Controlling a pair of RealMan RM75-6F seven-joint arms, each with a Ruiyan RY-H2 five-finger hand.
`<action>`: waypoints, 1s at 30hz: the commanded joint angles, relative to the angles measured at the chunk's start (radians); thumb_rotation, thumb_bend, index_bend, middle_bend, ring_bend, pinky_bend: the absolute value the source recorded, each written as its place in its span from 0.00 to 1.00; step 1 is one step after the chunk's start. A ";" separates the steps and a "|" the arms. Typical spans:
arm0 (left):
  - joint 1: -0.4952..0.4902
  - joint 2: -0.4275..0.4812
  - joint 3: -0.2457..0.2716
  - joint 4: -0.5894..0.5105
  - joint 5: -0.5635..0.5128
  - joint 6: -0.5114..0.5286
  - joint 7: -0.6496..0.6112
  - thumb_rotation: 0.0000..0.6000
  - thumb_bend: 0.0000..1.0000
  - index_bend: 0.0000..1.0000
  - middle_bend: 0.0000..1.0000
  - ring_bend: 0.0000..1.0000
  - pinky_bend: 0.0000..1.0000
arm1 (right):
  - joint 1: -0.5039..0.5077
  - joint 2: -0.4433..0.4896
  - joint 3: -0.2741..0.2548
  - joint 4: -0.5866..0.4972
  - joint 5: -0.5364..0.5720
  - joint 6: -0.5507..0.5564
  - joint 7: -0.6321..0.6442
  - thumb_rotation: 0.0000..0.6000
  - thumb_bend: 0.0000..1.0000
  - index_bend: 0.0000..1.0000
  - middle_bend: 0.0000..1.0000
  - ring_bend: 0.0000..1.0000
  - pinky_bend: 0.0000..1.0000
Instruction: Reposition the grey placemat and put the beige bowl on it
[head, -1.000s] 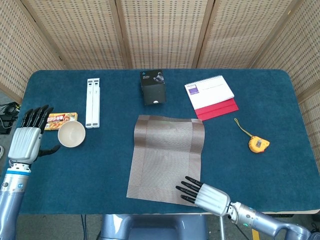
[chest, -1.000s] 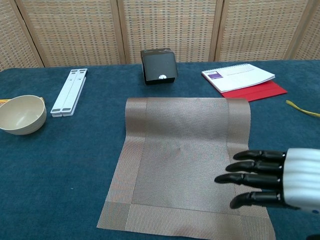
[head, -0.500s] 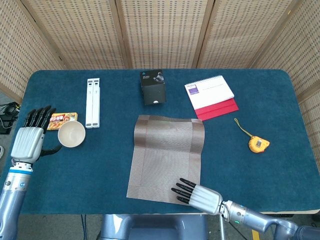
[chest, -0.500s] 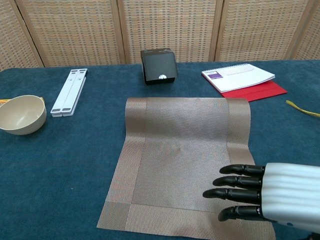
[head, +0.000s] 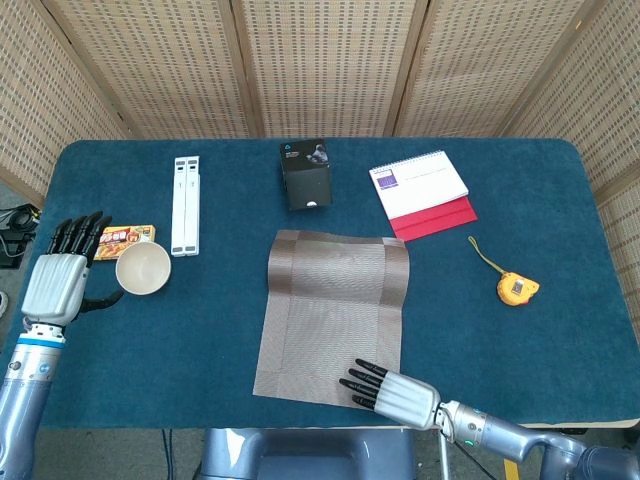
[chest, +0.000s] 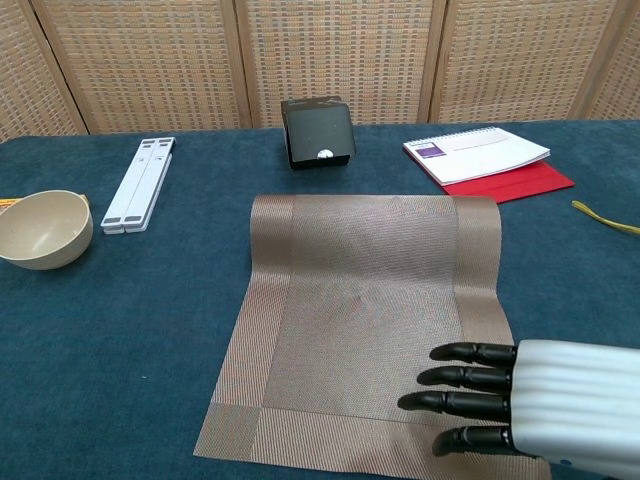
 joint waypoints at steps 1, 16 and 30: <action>0.002 0.001 -0.001 0.000 0.002 0.000 -0.001 1.00 0.00 0.00 0.00 0.00 0.00 | 0.003 -0.010 -0.002 0.011 0.006 0.007 0.005 1.00 0.00 0.24 0.00 0.00 0.00; 0.007 0.001 -0.005 -0.003 0.011 -0.007 -0.003 1.00 0.00 0.00 0.00 0.00 0.00 | 0.027 -0.076 0.013 0.078 0.035 0.061 0.032 1.00 0.40 0.23 0.00 0.00 0.00; 0.009 -0.003 -0.008 0.000 0.015 -0.011 -0.001 1.00 0.00 0.00 0.00 0.00 0.00 | 0.038 -0.098 0.000 0.106 0.046 0.100 0.060 1.00 0.68 0.59 0.00 0.00 0.00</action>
